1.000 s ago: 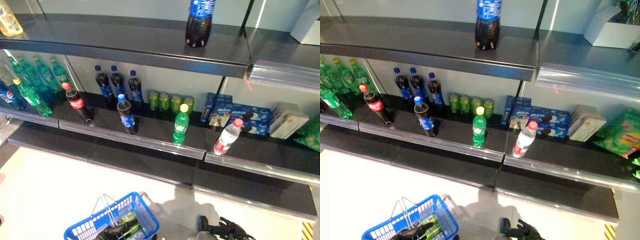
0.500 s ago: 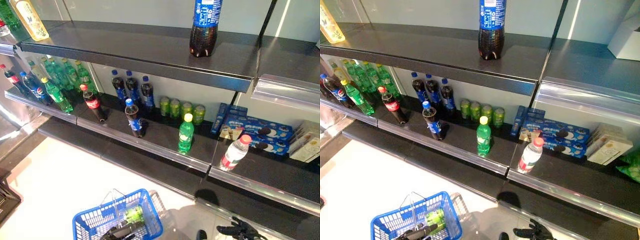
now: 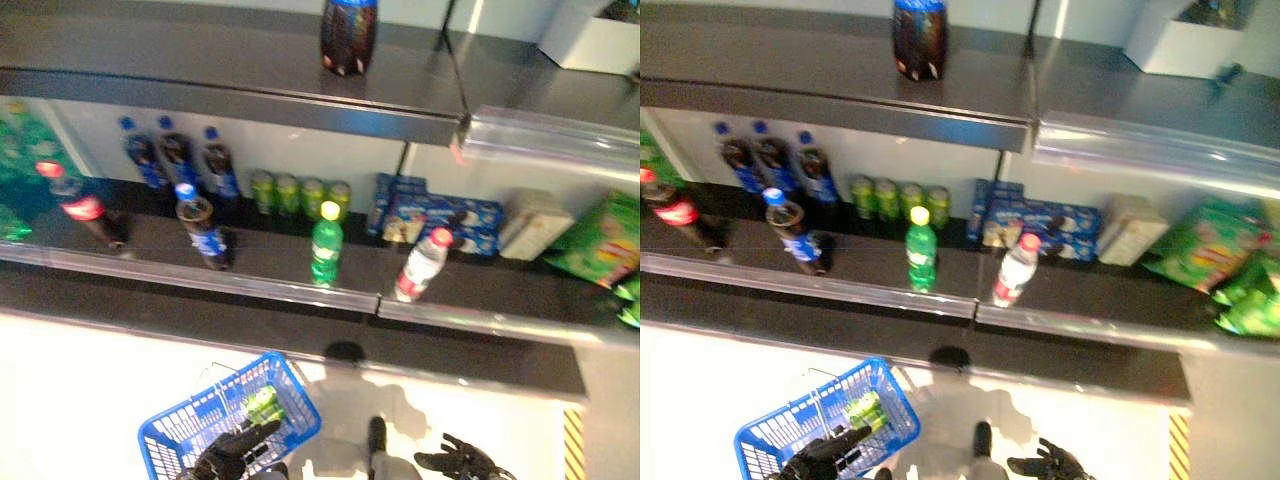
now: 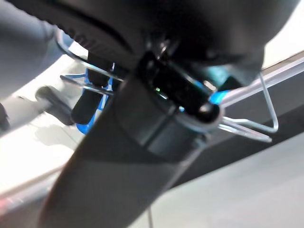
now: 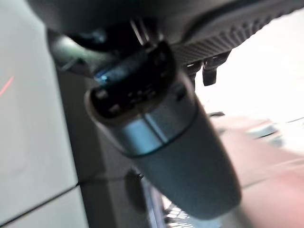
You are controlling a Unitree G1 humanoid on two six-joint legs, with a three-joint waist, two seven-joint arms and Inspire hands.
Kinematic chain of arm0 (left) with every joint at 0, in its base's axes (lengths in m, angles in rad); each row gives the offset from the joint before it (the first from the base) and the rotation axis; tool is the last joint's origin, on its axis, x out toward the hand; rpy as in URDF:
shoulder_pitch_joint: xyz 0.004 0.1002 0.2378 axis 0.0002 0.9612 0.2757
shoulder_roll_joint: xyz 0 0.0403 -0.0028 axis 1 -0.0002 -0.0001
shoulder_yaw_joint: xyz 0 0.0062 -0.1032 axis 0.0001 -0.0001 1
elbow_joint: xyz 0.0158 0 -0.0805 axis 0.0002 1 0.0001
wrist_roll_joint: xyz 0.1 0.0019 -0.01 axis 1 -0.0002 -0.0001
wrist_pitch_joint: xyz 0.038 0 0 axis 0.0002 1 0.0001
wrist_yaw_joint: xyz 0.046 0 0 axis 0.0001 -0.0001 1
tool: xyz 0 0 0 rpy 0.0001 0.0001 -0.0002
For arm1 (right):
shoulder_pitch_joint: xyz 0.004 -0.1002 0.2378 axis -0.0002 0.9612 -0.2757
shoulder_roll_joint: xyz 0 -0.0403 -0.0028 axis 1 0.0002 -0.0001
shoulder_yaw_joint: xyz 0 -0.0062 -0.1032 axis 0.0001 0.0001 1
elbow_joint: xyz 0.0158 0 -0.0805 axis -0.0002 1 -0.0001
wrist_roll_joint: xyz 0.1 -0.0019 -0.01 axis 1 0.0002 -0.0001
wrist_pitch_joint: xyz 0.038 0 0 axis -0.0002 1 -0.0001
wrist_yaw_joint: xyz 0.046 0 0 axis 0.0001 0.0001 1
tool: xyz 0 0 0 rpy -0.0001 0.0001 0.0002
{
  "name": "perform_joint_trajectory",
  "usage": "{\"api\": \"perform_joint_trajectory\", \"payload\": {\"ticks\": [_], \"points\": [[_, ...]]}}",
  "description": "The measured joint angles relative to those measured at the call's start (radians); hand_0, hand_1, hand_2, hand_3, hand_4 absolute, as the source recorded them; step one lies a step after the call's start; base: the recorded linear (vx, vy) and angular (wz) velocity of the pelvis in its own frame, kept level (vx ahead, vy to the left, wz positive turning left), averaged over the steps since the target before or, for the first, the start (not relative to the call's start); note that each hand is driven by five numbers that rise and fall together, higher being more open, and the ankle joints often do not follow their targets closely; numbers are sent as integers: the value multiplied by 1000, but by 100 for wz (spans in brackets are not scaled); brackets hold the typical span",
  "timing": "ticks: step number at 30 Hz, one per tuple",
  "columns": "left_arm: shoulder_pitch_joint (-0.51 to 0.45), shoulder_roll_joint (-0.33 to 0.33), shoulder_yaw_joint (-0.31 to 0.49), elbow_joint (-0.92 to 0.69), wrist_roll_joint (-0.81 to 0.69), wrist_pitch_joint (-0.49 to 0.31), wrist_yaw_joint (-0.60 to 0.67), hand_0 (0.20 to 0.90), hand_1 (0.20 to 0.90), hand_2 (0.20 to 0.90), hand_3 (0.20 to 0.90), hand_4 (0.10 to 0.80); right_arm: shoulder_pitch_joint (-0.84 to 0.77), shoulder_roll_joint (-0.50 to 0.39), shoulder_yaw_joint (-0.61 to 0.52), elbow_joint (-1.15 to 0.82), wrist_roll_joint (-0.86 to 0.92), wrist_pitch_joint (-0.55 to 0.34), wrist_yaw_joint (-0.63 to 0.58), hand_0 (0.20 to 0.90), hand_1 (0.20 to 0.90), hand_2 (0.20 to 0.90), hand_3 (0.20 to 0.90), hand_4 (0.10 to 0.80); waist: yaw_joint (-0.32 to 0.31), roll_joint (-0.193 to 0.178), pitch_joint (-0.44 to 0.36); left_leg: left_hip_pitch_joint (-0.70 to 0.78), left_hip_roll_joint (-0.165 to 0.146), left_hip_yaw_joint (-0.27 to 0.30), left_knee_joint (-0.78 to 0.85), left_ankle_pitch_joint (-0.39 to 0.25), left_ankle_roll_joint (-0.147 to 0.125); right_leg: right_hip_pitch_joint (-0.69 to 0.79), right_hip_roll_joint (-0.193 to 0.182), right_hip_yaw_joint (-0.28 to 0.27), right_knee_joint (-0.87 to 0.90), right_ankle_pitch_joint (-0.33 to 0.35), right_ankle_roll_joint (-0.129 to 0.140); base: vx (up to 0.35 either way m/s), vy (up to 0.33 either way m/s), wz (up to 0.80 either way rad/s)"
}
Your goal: Pick up the drink and place into the basket.
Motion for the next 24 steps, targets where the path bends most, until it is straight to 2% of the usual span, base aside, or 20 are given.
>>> {"api": "perform_joint_trajectory", "payload": {"ticks": [1,2,3,4,6,7,10,12,21,24], "points": [[2,5,-6,-5,-1,-7,-5,300,300,300,200,100,12,-9,0,-1,0,0,-4,900,900,900,900,800,15,10,-5,5,21,19,-22,13,-8,1,1,-38,38,-48,15,-146,-242,-48],[2,9,-11,-5,0,-7,4,300,300,300,200,100,12,-15,1,-4,-1,0,-5,900,900,900,900,800,32,6,-7,3,24,35,-29,17,-15,36,-18,-55,-1,-61,13,-132,-195,-55],[8,9,-11,-5,0,-3,17,300,300,300,200,100,12,-15,4,-12,-1,0,-5,900,900,900,900,800,31,-1,-11,7,15,34,-40,23,-24,89,-23,-65,-79,-42,16,-100,-115,-47],[8,4,-7,-5,0,-1,33,300,300,300,200,100,4,-16,6,-17,-1,3,-6,900,900,900,900,800,33,-2,-14,15,7,28,-57,31,-35,125,-23,-63,-149,-24,31,-74,-57,-24],[5,-6,-7,-4,0,8,40,300,300,300,200,100,-8,-22,7,-34,0,5,-6,900,900,900,900,800,24,28,-14,24,27,13,-82,46,-39,138,-3,-62,-188,-1,18,-52,-54,-12],[2,-18,-7,-5,0,10,42,300,300,300,200,100,-17,-30,7,-53,0,5,-7,900,900,900,900,800,18,54,-16,26,41,9,-83,55,-54,144,10,-63,-188,0,11,-22,-44,6],[-9,-50,-15,-17,2,10,39,300,300,300,200,100,-19,-47,4,-51,5,6,-7,900,900,900,900,800,16,87,-31,37,52,-15,-84,55,-58,170,20,-79,-190,-7,2,24,-26,21],[1,-61,-23,-17,21,10,34,300,300,300,200,100,-19,-54,0,-53,16,4,-8,900,900,900,900,800,0,96,-41,39,50,-37,-84,53,-59,185,19,-96,-194,-16,-1,54,-1,21],[41,-58,-30,-21,34,7,33,300,300,300,200,100,43,-63,-19,-46,11,8,-8,900,900,900,900,800,-3,103,-62,40,36,-38,-83,55,-57,178,12,-90,-193,-12,7,65,15,0],[37,-54,-47,-37,33,7,31,300,300,300,200,100,47,-64,-16,-45,3,11,-8,900,900,900,900,800,0,107,-53,10,38,-35,-80,56,-56,148,5,-84,-194,-10,9,-216,-10,-5]]}}
